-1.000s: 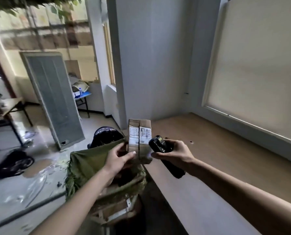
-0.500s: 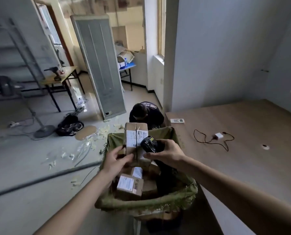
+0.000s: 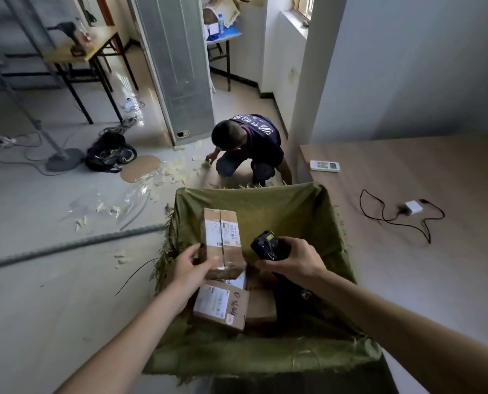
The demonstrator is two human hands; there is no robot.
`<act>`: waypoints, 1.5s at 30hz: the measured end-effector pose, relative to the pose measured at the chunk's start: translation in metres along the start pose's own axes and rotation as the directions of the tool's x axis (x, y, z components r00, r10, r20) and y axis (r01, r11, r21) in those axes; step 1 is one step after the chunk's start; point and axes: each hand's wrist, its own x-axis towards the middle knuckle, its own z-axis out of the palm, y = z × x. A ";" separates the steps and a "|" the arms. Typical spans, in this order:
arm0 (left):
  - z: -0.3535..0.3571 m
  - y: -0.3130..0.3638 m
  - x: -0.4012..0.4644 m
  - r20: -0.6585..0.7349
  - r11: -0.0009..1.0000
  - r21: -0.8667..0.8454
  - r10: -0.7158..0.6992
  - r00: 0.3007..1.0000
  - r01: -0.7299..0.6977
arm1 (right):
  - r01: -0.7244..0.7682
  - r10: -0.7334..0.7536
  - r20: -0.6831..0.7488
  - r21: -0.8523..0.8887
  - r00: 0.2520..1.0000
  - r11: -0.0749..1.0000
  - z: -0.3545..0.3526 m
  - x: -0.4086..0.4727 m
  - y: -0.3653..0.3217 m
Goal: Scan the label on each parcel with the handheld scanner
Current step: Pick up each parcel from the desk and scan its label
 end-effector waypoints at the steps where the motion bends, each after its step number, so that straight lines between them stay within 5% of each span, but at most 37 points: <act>1: 0.001 -0.004 0.010 0.001 1.000 0.020 -0.015 1.000 0.015 | -0.015 0.015 0.014 0.001 1.000 1.000 0.004 0.006 0.004; 7: -0.002 -0.012 0.051 -0.102 0.953 0.298 -0.023 0.995 0.053 | -0.066 0.068 0.027 -0.046 0.997 0.997 0.019 0.035 0.017; 11: -0.002 -0.005 0.052 -0.023 0.901 0.434 0.042 0.999 -0.028 | -0.101 0.104 0.036 -0.086 0.994 0.991 0.020 0.042 0.019; 22: -0.003 0.056 0.030 0.201 0.861 0.374 0.289 0.936 -0.346 | -0.045 0.029 -0.120 -0.136 0.992 0.990 -0.045 0.006 -0.001; 31: 0.110 0.181 -0.087 0.496 0.708 0.229 0.505 0.706 -0.668 | -0.163 0.105 -0.410 -0.108 0.906 0.981 -0.192 -0.153 0.012; 39: 0.241 0.235 -0.295 0.720 0.556 0.031 0.564 0.405 -0.831 | -0.345 0.284 -0.695 0.056 0.660 0.937 -0.294 -0.394 0.081; 45: 0.338 0.193 -0.502 0.841 0.482 -0.139 0.518 0.153 -0.865 | -0.484 0.443 -0.792 0.217 0.420 0.848 -0.311 -0.630 0.158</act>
